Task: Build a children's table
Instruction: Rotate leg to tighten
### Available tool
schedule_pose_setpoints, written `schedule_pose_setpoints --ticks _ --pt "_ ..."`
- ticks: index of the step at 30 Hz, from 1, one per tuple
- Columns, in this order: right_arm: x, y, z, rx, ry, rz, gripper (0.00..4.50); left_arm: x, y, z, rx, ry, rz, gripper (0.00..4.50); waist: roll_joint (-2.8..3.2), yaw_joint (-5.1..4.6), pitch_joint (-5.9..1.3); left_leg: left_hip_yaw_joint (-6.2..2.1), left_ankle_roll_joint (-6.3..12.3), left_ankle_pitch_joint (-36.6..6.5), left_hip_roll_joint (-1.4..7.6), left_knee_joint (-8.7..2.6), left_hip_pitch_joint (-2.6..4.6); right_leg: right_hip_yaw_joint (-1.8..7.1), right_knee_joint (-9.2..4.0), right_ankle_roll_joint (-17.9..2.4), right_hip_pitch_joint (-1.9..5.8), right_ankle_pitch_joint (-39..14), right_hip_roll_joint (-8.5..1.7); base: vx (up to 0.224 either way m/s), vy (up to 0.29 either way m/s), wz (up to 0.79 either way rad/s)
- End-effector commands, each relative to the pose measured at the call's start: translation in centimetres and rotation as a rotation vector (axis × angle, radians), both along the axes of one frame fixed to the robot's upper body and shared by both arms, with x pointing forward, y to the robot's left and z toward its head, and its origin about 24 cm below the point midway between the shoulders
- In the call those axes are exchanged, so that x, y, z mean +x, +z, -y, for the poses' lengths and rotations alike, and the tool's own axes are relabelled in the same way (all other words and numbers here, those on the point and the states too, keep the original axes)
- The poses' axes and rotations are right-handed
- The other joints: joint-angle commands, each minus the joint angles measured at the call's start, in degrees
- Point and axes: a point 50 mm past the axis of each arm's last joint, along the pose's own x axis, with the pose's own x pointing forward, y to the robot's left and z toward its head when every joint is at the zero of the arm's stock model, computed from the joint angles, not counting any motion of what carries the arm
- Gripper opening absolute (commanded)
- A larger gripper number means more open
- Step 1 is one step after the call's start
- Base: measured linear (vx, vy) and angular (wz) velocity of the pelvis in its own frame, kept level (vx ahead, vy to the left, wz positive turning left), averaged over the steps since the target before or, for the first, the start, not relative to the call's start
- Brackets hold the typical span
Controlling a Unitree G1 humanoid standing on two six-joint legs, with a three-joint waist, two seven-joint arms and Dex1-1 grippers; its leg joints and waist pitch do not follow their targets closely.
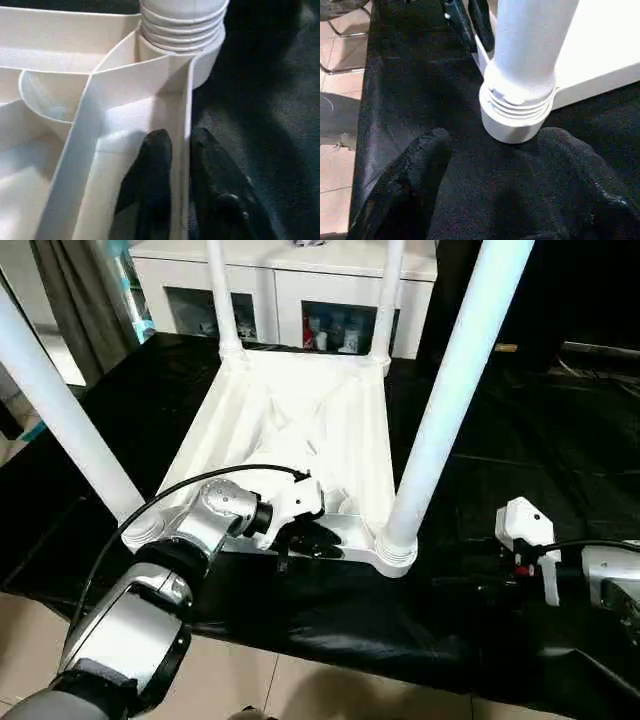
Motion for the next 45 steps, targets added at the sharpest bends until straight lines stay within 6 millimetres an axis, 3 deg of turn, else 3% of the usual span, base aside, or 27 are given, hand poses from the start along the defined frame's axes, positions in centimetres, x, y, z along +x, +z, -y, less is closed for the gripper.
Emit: schedule_pose_setpoints --ticks 1,6,9,10,17,20,24,26,30,31,33,38,45 --pt "0.1 0.6 -0.1 -0.007 0.024 0.008 3.18 -0.1 -0.3 -0.2 0.034 -0.007 -0.014 0.44 -0.89 0.26 -3.93 -2.28 6.41 -7.3 4.5 -3.38 0.27 3.47 -5.3 -8.4 3.56 -14.6 -5.68 0.0 0.0 0.0" --pt "0.1 0.4 -0.4 -0.003 0.029 0.004 3.18 -0.1 -0.4 -0.2 0.041 -0.017 -0.016 0.03 -0.92 0.31 -3.98 -2.29 6.57 -6.8 4.42 -3.35 0.2 3.43 -5.24 -8.3 3.6 -14.0 -5.63 0.0 0.0 0.0" --pt "0.1 0.2 -0.7 0.021 0.028 -0.009 3.18 -0.1 -0.4 -0.1 0.046 -0.021 -0.014 0.03 -0.96 0.27 -4.03 -2.3 6.72 -6.5 4.44 -3.33 0.15 3.43 -5.16 -8.3 3.61 -13.6 -5.65 0.0 0.0 0.0" --pt "0.3 0.0 -0.8 0.044 -0.003 -0.008 3.44 -0.1 -0.4 -0.1 0.043 -0.019 -0.012 0.0 -1.0 0.3 -4.08 -2.29 6.78 -6.4 4.45 -3.3 0.12 3.44 -5.08 -8.4 3.63 -13.2 -5.65 0.0 0.0 0.0" --pt "1.1 -1.1 -2.5 0.097 -0.074 0.035 3.97 -0.4 -0.7 1.6 -0.046 0.018 -0.029 0.0 -0.85 0.24 -4.07 -2.35 6.34 -6.1 4.68 -3.44 0.17 3.5 -4.76 -10.0 3.59 -10.9 -5.84 0.0 0.0 0.0" --pt "1.9 -1.7 -3.1 0.059 -0.122 0.101 4.06 -0.9 -1.4 2.9 -0.091 0.036 -0.034 0.0 -1.02 -0.38 -3.75 -2.18 5.07 -7.8 4.18 -3.47 0.35 3.31 -5.62 -9.2 3.38 -16.5 -5.88 0.0 0.0 0.0" --pt "2.4 -2.3 -3.2 0.043 -0.156 0.094 4.06 -1.0 -1.5 3.3 -0.096 0.044 -0.021 0.0 -0.9 -0.15 -3.84 -2.09 5.9 -7.4 4.06 -3.4 0.48 3.46 -5.85 -7.2 3.34 -19.8 -5.72 0.0 0.0 0.0" --pt "2.6 -2.4 -3.4 0.063 -0.17 0.089 4.06 -1.1 -1.5 3.4 -0.098 0.043 -0.021 0.0 -0.97 -0.13 -4.07 -2.15 6.47 -6.3 4.2 -3.45 0.28 3.43 -5.55 -7.1 3.4 -18.1 -5.62 0.0 0.0 0.0" --pt "3.0 -2.5 -3.7 0.087 -0.177 0.103 4.06 -1.1 -1.5 3.0 -0.076 0.037 -0.014 0.0 -0.55 -0.03 -4.2 -2.27 6.89 -5.8 4.61 -3.47 0.25 3.55 -5.07 -8.3 3.29 -14.9 -5.84 0.0 0.0 0.0" --pt "3.0 -2.5 -3.7 0.091 -0.178 0.104 3.78 -1.1 -1.5 3.0 -0.074 0.036 -0.014 0.0 -0.48 -0.03 -4.28 -2.24 6.9 -5.8 4.63 -3.45 0.29 3.56 -4.98 -8.7 3.29 -14.1 -5.92 0.0 0.0 0.0" --pt "3.1 -2.6 -3.8 0.094 -0.172 0.104 3.65 -1.1 -1.4 2.9 -0.074 0.035 -0.016 0.0 -0.23 0.0 -4.28 -2.22 6.89 -5.7 4.54 -3.42 0.25 3.56 -4.91 -9.0 3.33 -13.5 -5.94 0.0 0.0 0.0" --pt "3.3 -2.9 -4.1 0.103 -0.17 0.098 3.05 -1.0 -1.3 2.6 -0.068 0.035 -0.014 0.0 -0.24 -0.12 -4.18 -2.21 6.29 -6.6 4.46 -3.5 0.24 3.51 -5.23 -8.5 3.37 -15.3 -5.91 0.0 0.0 0.0" --pt "3.3 -3.5 -4.5 0.11 -0.16 0.081 2.69 -0.9 -1.2 2.3 -0.061 0.041 -0.013 0.0 -0.3 -0.32 -4.13 -2.22 6.13 -7.2 4.37 -3.56 0.21 3.48 -5.41 -8.0 3.38 -16.8 -5.88 0.0 0.0 0.0"
